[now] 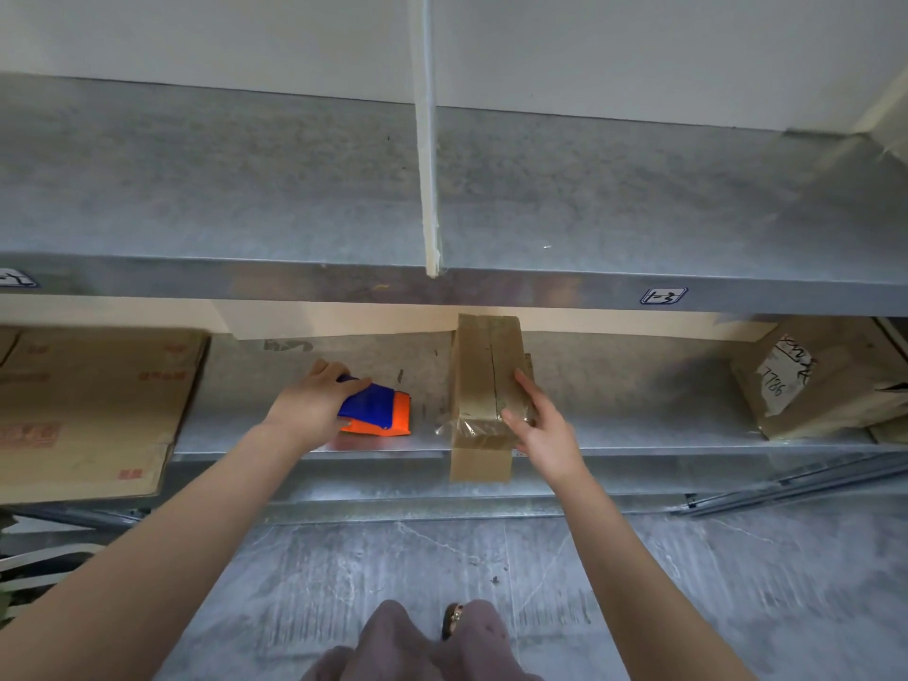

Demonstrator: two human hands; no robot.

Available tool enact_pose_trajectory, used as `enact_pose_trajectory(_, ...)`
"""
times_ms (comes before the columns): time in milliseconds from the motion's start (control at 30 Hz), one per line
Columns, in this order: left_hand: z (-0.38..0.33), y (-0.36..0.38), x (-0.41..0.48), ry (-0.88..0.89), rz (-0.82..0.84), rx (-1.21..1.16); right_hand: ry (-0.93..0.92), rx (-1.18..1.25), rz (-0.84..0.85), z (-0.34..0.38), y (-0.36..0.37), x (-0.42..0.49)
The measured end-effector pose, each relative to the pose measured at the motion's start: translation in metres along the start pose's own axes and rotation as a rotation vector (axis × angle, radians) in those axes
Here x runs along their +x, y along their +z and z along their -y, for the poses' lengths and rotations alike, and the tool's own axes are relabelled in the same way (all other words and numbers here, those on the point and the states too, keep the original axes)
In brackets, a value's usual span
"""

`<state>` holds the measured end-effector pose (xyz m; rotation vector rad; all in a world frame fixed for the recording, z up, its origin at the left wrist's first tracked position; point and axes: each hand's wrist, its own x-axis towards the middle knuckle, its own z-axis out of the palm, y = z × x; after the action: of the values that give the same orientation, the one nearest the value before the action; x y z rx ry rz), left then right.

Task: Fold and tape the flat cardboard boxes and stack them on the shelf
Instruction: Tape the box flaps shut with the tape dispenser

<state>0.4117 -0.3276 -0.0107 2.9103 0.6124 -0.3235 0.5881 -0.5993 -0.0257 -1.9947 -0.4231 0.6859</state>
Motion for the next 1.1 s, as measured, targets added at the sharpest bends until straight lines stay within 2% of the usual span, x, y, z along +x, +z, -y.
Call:
enact_pose_trajectory(200, -0.005, 0.013, -0.003, -0.039, 0.019, -0.085, -0.161, -0.245, -0.088, 0.002, 0.002, -0.014)
enact_pose_trajectory(300, -0.007, 0.01, -0.006, -0.008, -0.013, -0.041, -0.243, -0.342, -0.128, 0.002, 0.001, -0.023)
enact_pose_trajectory(400, -0.027, 0.003, -0.009, 0.08, -0.103, -0.037, -0.258, -0.431, -0.167, 0.002, -0.005, -0.032)
enact_pose_trajectory(533, -0.085, 0.0, -0.017, 0.297, -0.241, -0.204, -0.327, -0.604, -0.193, -0.004, -0.016, -0.043)
enact_pose_trajectory(600, -0.116, 0.007, -0.018, 0.395, -0.267, -0.221, -0.415, -0.711, -0.181, -0.009, -0.02, -0.045)
enact_pose_trajectory(667, -0.137, 0.017, -0.013, 0.411, -0.249, -0.171, -0.462, -0.779, -0.128, -0.011, -0.02, -0.043)
enact_pose_trajectory(767, -0.147, 0.033, -0.006, 0.355, -0.174, -0.094, -0.422, -0.783, -0.005, -0.014, -0.018, -0.036)
enact_pose_trajectory(867, -0.148, 0.042, -0.005, 0.339, -0.17, -0.107, -0.417, -0.634, 0.057, -0.018, -0.019, -0.033)
enact_pose_trajectory(967, -0.149, 0.038, -0.007, 0.218, -0.27, -0.404, -0.41, -0.417, 0.049, -0.02, -0.022, -0.029)
enact_pose_trajectory(1033, -0.151, 0.035, -0.009, 0.044, -0.359, -0.59, -0.384, -0.313, 0.03, -0.018, -0.024, -0.024)
enact_pose_trajectory(1100, -0.153, 0.035, -0.01, -0.108, -0.367, -0.695, -0.341, -0.24, 0.034, -0.018, -0.026, -0.019)
